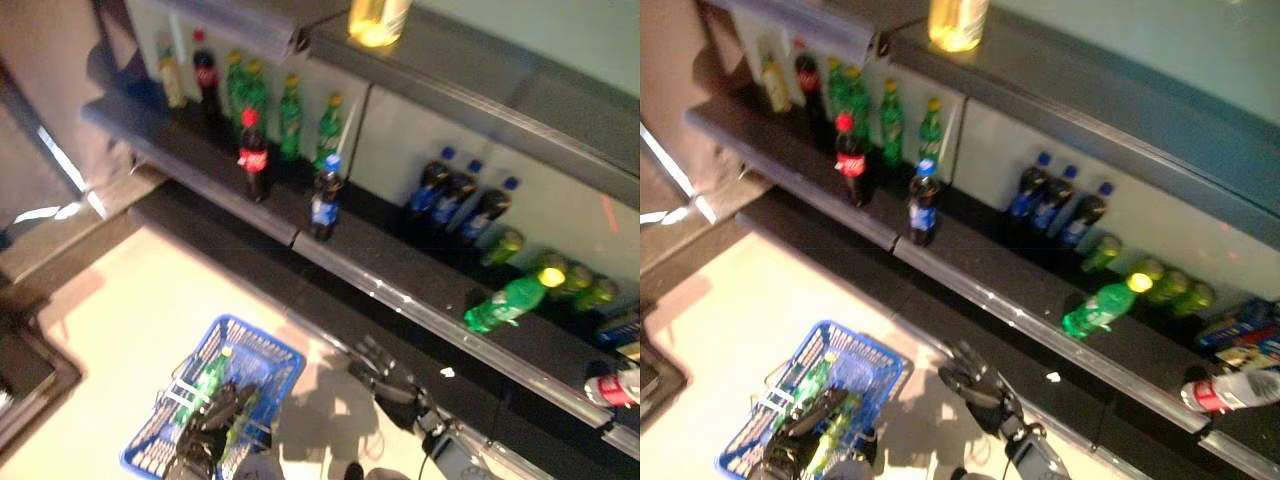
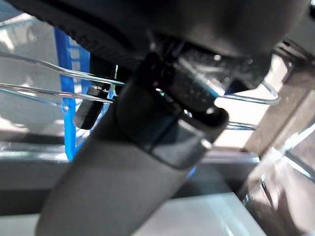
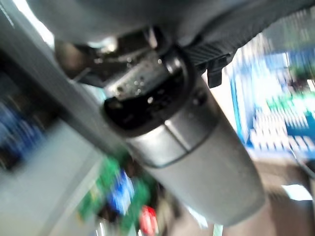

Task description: Pick up the drink and place into the basket.

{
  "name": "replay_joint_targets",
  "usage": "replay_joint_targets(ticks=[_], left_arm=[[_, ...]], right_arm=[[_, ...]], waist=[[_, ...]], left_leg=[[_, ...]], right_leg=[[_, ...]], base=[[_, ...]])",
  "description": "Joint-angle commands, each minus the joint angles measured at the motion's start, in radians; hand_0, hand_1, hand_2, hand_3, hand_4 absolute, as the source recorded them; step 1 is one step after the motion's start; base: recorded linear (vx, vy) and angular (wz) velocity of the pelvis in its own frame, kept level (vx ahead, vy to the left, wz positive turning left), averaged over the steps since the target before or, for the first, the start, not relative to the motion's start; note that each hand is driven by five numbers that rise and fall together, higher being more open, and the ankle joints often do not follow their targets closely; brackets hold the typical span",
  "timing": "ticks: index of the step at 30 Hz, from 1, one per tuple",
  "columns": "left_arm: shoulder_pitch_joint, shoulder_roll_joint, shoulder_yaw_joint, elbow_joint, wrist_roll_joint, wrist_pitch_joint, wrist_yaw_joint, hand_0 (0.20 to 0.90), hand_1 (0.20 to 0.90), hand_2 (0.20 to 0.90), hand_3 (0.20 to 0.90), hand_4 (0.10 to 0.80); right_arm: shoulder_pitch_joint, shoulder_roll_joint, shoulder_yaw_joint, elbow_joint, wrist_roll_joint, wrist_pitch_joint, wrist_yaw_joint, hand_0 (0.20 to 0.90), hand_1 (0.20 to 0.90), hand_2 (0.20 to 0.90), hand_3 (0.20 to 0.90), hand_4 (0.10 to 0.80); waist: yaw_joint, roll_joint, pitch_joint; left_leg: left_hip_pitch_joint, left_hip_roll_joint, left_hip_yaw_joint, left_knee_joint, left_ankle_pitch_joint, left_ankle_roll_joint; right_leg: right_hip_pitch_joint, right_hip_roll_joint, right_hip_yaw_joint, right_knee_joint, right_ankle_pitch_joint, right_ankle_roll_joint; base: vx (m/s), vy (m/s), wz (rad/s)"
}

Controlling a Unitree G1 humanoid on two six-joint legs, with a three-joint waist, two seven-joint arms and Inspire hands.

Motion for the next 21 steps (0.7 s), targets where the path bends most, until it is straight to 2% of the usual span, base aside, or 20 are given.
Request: replay_joint_targets(ticks=[1, 4, 6, 8, 9, 12, 17, 21], left_arm=[[-0.044, -0.017, -0.019, -0.019, 0.116, -0.140, -0.054, 0.300, 0.300, 0.300, 0.200, 0.100], [-0.084, -0.016, -0.014, 0.126, 0.167, -0.132, -0.041, 0.300, 0.300, 0.300, 0.200, 0.100], [-0.094, -0.016, -0.007, 0.166, 0.187, -0.130, -0.039, 0.300, 0.300, 0.300, 0.200, 0.100], [-0.106, -0.012, -0.008, 0.227, 0.253, -0.127, -0.030, 0.300, 0.300, 0.300, 0.200, 0.100], [-0.112, -0.008, -0.018, 0.252, 0.335, -0.126, -0.005, 0.300, 0.300, 0.300, 0.200, 0.100], [-0.119, -0.001, -0.044, 0.289, 0.357, -0.133, -0.011, 0.300, 0.300, 0.300, 0.200, 0.100], [-0.127, -0.010, -0.040, 0.329, 0.357, -0.139, -0.021, 0.300, 0.300, 0.300, 0.200, 0.100], [-0.131, -0.015, -0.034, 0.359, 0.359, -0.146, -0.038, 0.300, 0.300, 0.300, 0.200, 0.100]], right_arm=[[0.000, -0.022, -0.029, 0.084, -0.160, -0.062, -0.050, 0.900, 0.900, 0.900, 0.900, 0.800], [-0.051, -0.012, -0.040, 0.310, -0.212, -0.061, -0.122, 0.900, 0.900, 0.900, 0.900, 0.800], [-0.064, -0.009, -0.044, 0.371, -0.268, -0.073, -0.152, 0.900, 0.900, 0.900, 0.900, 0.800], [-0.081, -0.008, -0.029, 0.470, -0.430, -0.096, -0.221, 0.900, 0.900, 0.900, 0.900, 0.800], [-0.089, -0.009, -0.011, 0.515, -0.526, -0.076, -0.250, 0.900, 0.900, 0.900, 0.900, 0.800], [-0.095, -0.004, -0.007, 0.598, -0.544, -0.055, -0.243, 0.900, 0.900, 0.900, 0.900, 0.800], [-0.088, 0.008, -0.068, 0.674, -0.459, -0.037, -0.219, 0.900, 0.900, 0.900, 0.900, 0.800], [-0.079, 0.007, -0.111, 0.715, -0.483, -0.074, -0.209, 0.900, 0.900, 0.900, 0.900, 0.800]], waist=[[-0.002, 0.070, -0.074], [-0.002, 0.075, -0.084], [-0.001, 0.076, -0.086], [0.004, 0.079, -0.091], [0.009, 0.080, -0.092], [0.018, 0.086, -0.095], [0.013, 0.092, -0.102], [0.008, 0.094, -0.109]], left_leg=[[0.035, 0.034, 0.036, 0.023, -0.063, -0.002], [0.042, 0.026, 0.043, 0.018, -0.071, 0.000], [0.045, 0.024, 0.047, 0.016, -0.075, 0.001], [0.047, 0.022, 0.060, 0.012, -0.080, 0.002], [0.047, 0.024, 0.071, 0.010, -0.082, 0.000], [0.048, 0.038, 0.101, 0.008, -0.083, -0.008], [0.044, 0.047, 0.105, 0.006, -0.082, -0.012], [0.042, 0.059, 0.102, -0.002, -0.077, -0.021]], right_leg=[[-0.065, -0.031, 0.011, 0.022, 0.115, 0.035], [-0.054, -0.055, 0.011, 0.003, 0.133, 0.049], [-0.050, -0.064, 0.008, -0.004, 0.141, 0.055], [-0.050, -0.084, -0.008, -0.017, 0.157, 0.069], [-0.052, -0.097, -0.023, -0.028, 0.171, 0.078], [-0.056, -0.116, -0.058, -0.051, 0.180, 0.089], [-0.059, -0.104, -0.052, -0.058, 0.164, 0.080], [-0.051, -0.087, -0.043, -0.076, 0.156, 0.071]], base=[[0.007, 0.065, -0.34], [0.016, 0.077, -0.18], [0.007, 0.052, -0.10], [-0.018, 0.052, -0.21], [-0.052, 0.038, -0.33], [-0.048, 0.026, -0.45], [-0.033, 0.000, -0.19], [-0.009, -0.017, 0.00]])
